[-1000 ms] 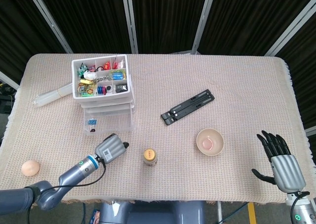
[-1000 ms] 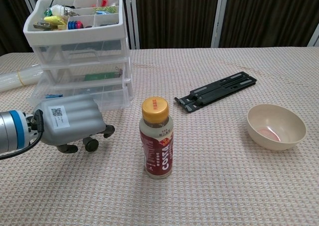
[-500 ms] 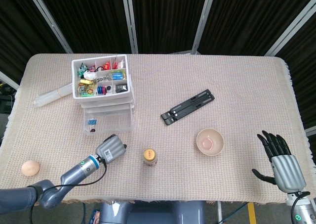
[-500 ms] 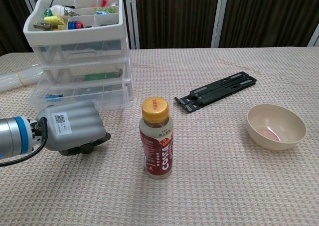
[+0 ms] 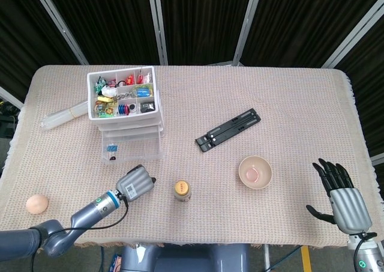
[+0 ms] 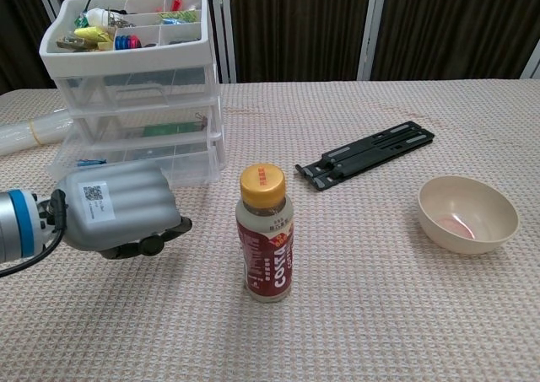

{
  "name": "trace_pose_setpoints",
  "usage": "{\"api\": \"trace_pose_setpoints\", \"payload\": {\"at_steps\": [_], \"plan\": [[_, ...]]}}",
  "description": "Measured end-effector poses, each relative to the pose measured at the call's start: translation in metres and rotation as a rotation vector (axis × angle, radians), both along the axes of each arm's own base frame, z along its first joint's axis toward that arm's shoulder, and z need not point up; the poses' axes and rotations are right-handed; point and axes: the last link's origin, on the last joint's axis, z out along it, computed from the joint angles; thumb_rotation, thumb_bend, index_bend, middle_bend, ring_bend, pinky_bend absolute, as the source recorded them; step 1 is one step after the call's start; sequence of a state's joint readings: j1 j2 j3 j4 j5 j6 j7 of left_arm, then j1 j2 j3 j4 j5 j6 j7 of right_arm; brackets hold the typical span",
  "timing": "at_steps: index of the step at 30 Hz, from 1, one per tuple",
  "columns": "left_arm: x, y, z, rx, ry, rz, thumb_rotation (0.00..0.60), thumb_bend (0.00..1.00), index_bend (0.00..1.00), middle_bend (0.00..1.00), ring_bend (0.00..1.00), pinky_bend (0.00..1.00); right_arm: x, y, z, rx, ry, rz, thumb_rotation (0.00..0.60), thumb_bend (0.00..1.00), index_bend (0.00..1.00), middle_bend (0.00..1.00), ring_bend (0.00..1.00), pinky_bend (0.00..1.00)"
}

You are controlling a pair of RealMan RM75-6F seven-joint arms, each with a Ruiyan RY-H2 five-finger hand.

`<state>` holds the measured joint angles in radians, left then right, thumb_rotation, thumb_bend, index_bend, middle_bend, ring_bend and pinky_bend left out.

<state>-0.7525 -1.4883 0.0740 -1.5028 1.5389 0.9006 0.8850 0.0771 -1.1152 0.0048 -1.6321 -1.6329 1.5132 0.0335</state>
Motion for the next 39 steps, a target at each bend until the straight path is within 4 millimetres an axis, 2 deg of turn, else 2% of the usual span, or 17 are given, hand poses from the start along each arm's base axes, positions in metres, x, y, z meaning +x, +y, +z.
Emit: {"api": "trace_pose_setpoints", "payload": {"at_steps": [8,15,20,22,25,27,30,34,37,39], "plan": [[0.022,0.007,0.034,0.066,-0.081,-0.062,0.600,0.38,0.59,1.00,0.90,0.77,0.000,0.000,0.000,0.002,0.003,0.002,0.600,0.08,0.02,0.00,0.00,0.00],[0.043,0.037,0.061,0.166,-0.148,-0.039,0.600,0.38,0.59,1.00,0.90,0.77,0.000,0.001,-0.001,0.000,0.008,0.003,0.600,0.08,0.02,0.00,0.00,0.00],[0.040,0.060,0.067,0.218,-0.143,0.008,0.600,0.38,0.57,1.00,0.90,0.77,0.000,0.000,-0.001,0.002,0.005,-0.001,0.600,0.08,0.02,0.00,0.00,0.00],[0.035,0.068,0.069,0.238,-0.136,0.031,0.600,0.38,0.50,1.00,0.89,0.77,0.000,0.000,-0.001,0.003,0.004,-0.002,0.600,0.08,0.02,0.00,0.00,0.00],[0.027,0.074,0.069,0.257,-0.130,0.060,0.600,0.37,0.31,0.97,0.86,0.75,-0.001,0.000,-0.001,0.004,0.003,-0.003,0.600,0.08,0.02,0.00,0.00,0.00],[0.021,0.076,0.070,0.268,-0.124,0.076,0.600,0.36,0.17,0.92,0.81,0.73,-0.001,0.000,-0.001,0.006,0.003,-0.005,0.600,0.08,0.02,0.00,0.00,0.00],[0.015,0.076,0.072,0.280,-0.126,0.082,0.600,0.35,0.09,0.85,0.75,0.68,0.000,0.000,-0.001,0.007,0.002,-0.006,0.600,0.08,0.02,0.00,0.00,0.00],[0.010,0.073,0.076,0.287,-0.132,0.069,0.600,0.35,0.08,0.76,0.67,0.59,0.000,0.000,-0.001,0.008,0.003,-0.007,0.600,0.08,0.02,0.00,0.00,0.00],[0.005,0.067,0.080,0.287,-0.135,0.060,0.600,0.35,0.12,0.60,0.53,0.50,0.000,0.000,-0.001,0.005,0.006,-0.006,0.600,0.08,0.02,0.00,0.00,0.00],[0.002,0.063,0.082,0.284,-0.137,0.053,0.600,0.35,0.14,0.45,0.42,0.42,-0.001,0.001,-0.001,0.003,0.007,-0.007,0.600,0.08,0.02,0.00,0.00,0.00]]}}
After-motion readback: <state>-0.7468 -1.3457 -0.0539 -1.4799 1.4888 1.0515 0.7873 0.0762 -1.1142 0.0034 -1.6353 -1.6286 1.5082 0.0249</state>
